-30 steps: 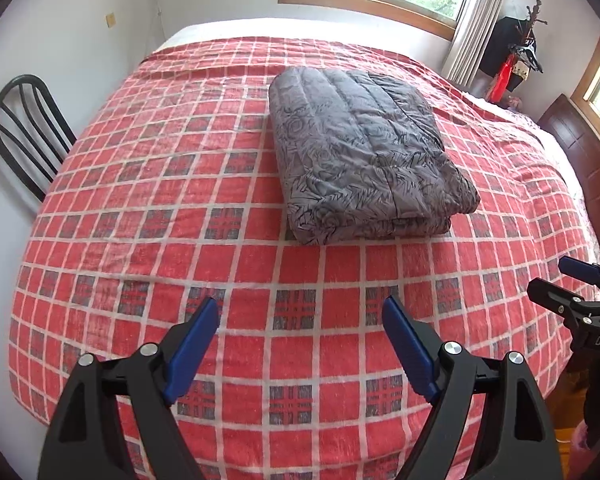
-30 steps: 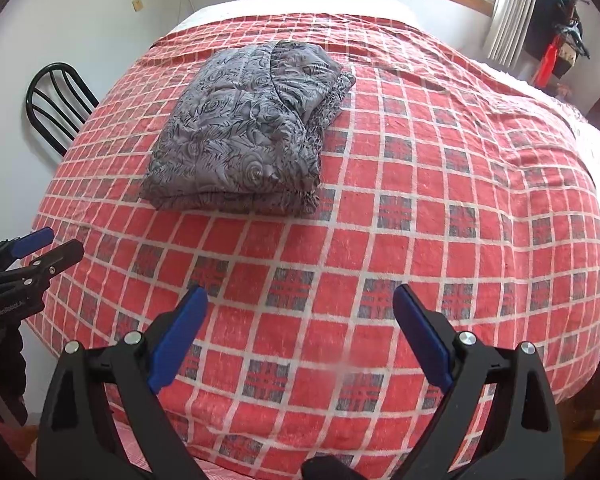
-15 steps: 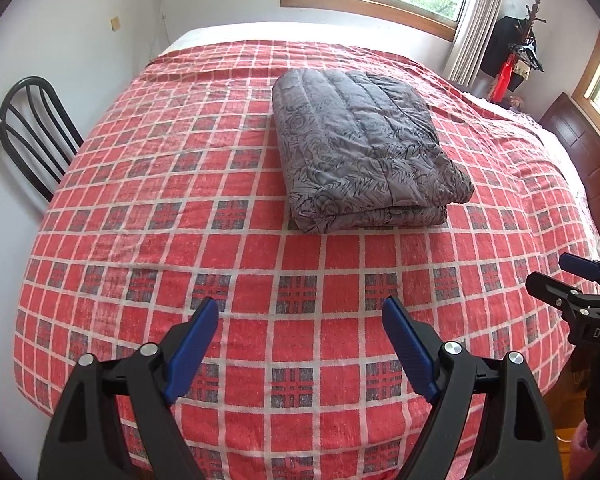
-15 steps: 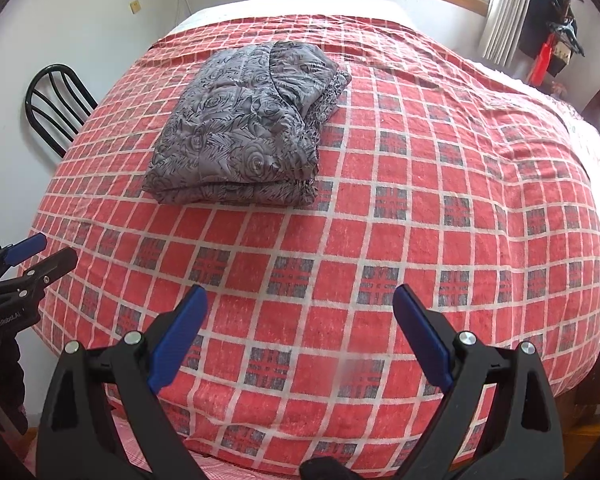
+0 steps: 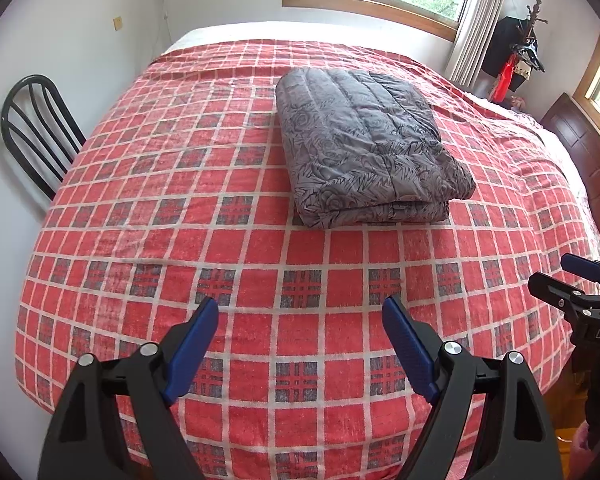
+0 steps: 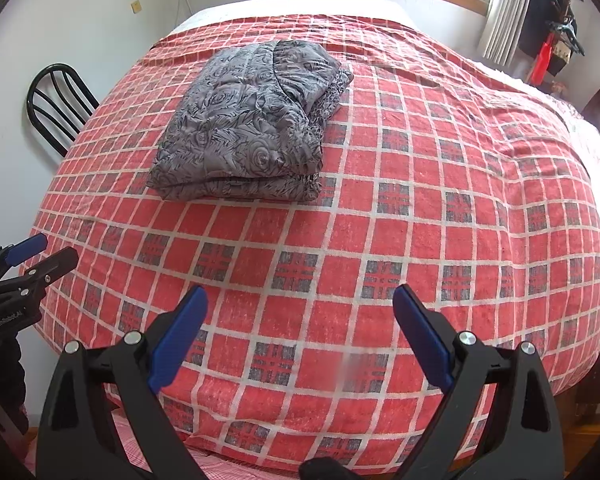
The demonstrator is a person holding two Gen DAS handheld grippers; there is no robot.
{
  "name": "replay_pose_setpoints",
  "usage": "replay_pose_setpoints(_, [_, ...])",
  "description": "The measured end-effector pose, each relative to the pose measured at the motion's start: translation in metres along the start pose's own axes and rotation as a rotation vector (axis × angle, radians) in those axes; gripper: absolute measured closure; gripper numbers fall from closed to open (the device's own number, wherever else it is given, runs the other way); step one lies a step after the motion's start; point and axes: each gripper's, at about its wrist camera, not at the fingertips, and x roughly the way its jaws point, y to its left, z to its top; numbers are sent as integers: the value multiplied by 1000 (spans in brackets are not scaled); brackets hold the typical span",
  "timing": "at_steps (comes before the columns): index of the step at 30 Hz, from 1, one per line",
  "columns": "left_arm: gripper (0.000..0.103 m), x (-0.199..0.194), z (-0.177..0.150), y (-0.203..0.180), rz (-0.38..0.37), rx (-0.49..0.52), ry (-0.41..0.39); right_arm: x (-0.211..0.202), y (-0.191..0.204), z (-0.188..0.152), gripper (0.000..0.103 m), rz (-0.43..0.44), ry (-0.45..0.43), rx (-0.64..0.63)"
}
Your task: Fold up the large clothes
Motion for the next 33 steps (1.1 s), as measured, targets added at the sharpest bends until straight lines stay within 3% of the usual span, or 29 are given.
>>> replay_pose_setpoints(33, [19,5,0,3,1,-10,17,5,1,1,10,11,12,-7])
